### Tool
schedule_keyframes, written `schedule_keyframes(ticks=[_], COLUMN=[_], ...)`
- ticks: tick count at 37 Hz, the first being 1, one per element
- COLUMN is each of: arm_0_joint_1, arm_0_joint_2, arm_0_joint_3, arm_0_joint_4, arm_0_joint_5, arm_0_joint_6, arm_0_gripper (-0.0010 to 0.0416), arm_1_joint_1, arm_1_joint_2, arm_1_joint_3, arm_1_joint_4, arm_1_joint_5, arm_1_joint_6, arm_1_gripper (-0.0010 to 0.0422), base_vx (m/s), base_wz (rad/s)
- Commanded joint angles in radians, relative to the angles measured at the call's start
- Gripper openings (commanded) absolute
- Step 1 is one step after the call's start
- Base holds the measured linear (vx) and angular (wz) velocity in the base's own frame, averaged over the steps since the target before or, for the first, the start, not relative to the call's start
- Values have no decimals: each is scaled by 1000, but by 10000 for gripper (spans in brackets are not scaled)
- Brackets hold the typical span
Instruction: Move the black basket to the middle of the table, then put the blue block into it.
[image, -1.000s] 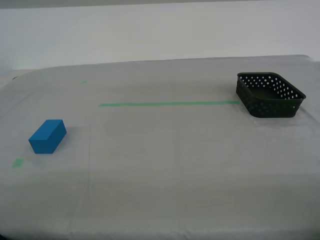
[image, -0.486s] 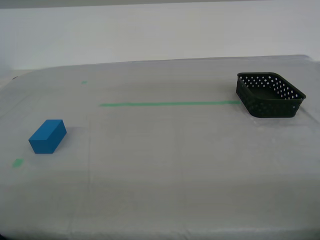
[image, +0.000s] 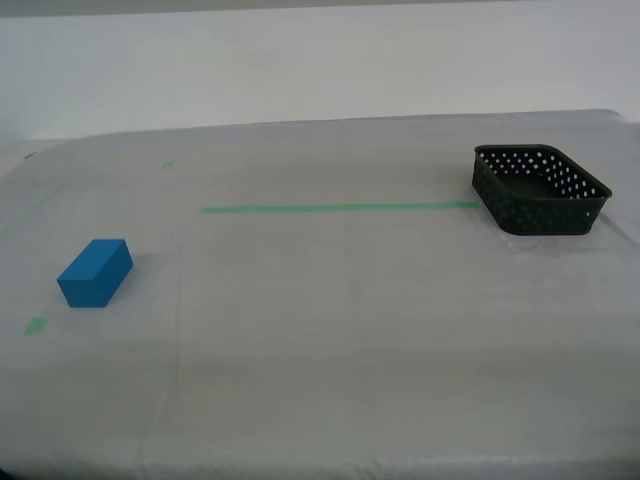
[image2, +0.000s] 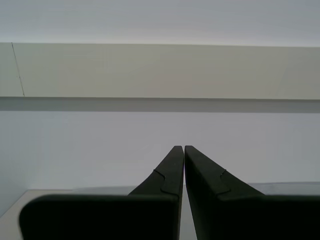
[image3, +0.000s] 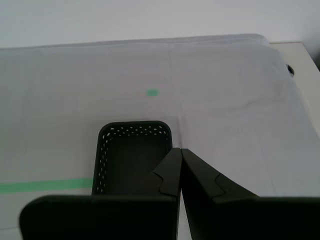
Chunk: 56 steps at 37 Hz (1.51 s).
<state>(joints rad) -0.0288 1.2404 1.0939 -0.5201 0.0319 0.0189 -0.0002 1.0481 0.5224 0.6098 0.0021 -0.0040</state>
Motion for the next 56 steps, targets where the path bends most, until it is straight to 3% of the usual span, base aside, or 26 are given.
schedule_keyframes(ticks=[1, 5, 13, 22, 32, 37, 49, 56], arm_0_joint_1=[0, -4, -14, -31, -47, -71, -82, -82], arm_0_joint_2=[23, 41, 107, 218, 305, 360, 499, 543], arm_0_joint_3=[27, 52, 145, 256, 326, 394, 596, 654], arm_0_joint_4=[-30, -48, -174, -290, -309, -394, -580, -608], arm_0_joint_5=[3, 3, -3, -84, -111, -140, -134, -131], arm_0_joint_6=[-10, -29, -29, -51, -56, -68, -113, -134], arm_0_gripper=[0, 0, 0, 0, 0, 0, 0, 0], arm_1_joint_1=[0, 0, 0, 0, 0, 0, 0, 0], arm_1_joint_2=[0, 0, 0, 0, 0, 0, 0, 0], arm_1_joint_3=[1, 1, 1, 1, 1, 1, 1, 1], arm_1_joint_4=[5, 5, 5, 5, 5, 5, 5, 5], arm_1_joint_5=[2, 2, 2, 2, 2, 2, 2, 2], arm_1_joint_6=[2, 2, 2, 2, 2, 2, 2, 1], arm_1_gripper=[0, 0, 0, 0, 0, 0, 0, 0], base_vx=[0, 0, 0, 0, 0, 0, 0, 0], base_wz=[0, 0, 0, 0, 0, 0, 0, 0])
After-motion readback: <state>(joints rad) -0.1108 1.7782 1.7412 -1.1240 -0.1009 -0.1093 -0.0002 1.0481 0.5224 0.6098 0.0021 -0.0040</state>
